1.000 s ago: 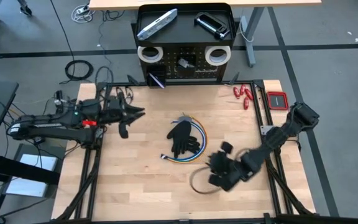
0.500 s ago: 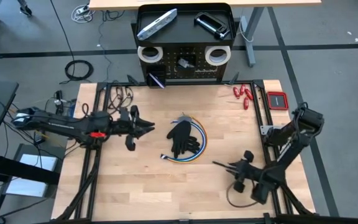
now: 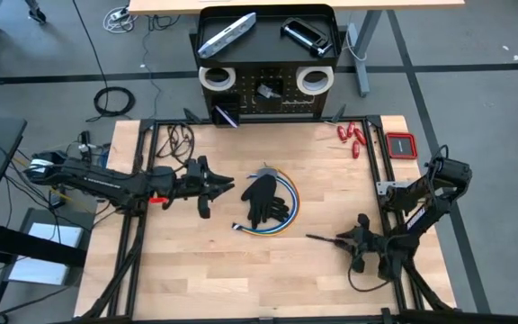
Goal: Hang tools onto peg board
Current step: Put the black pen into the black bin on the peg board
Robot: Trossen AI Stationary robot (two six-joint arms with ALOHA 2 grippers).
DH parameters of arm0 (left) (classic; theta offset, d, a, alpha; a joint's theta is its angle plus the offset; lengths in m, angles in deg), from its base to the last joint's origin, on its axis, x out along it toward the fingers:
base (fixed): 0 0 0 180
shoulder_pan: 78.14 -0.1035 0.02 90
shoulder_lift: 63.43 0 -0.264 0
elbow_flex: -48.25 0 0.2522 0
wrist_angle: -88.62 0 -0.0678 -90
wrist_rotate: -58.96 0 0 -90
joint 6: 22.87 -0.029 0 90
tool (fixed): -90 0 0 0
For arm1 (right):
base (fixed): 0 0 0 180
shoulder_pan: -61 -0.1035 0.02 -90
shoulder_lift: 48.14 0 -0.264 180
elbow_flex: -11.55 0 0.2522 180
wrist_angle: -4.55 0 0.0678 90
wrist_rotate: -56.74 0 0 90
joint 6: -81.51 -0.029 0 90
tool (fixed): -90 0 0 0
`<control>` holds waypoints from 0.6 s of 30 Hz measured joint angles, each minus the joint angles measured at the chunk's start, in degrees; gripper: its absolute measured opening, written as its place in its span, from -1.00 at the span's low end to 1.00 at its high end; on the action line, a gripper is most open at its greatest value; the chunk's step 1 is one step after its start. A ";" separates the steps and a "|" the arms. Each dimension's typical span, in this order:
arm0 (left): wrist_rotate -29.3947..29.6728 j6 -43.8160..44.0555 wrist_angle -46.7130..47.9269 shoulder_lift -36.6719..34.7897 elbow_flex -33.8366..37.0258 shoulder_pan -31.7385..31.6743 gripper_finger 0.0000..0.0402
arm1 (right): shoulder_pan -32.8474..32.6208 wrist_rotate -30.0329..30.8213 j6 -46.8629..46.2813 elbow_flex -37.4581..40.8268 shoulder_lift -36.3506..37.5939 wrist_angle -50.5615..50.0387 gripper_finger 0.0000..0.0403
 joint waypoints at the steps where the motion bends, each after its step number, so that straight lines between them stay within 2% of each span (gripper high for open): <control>1: 0.02 0.01 -0.86 0.59 0.00 0.00 -0.57 | 0.20 0.38 1.64 1.62 0.04 3.35 -0.28; 3: 0.02 0.02 -1.78 1.45 0.00 0.00 -0.57 | 0.59 1.25 3.48 4.45 0.21 9.20 -0.30; 6: 0.84 -0.14 -2.10 1.86 0.00 -0.07 -0.57 | 1.14 1.36 6.28 6.65 0.23 12.65 -0.38; 12: 5.03 -3.30 -2.44 1.34 0.00 -0.16 -0.57 | 4.42 2.16 15.97 7.49 -2.56 16.89 -0.70; 14: 5.02 -3.57 -2.16 0.73 0.00 -0.33 -0.57 | 5.36 3.36 19.31 7.49 -4.92 20.39 -0.72; 18: 4.96 -3.43 1.43 -2.75 0.00 -1.39 -0.57 | 7.95 5.75 19.81 6.70 -8.76 24.45 -0.72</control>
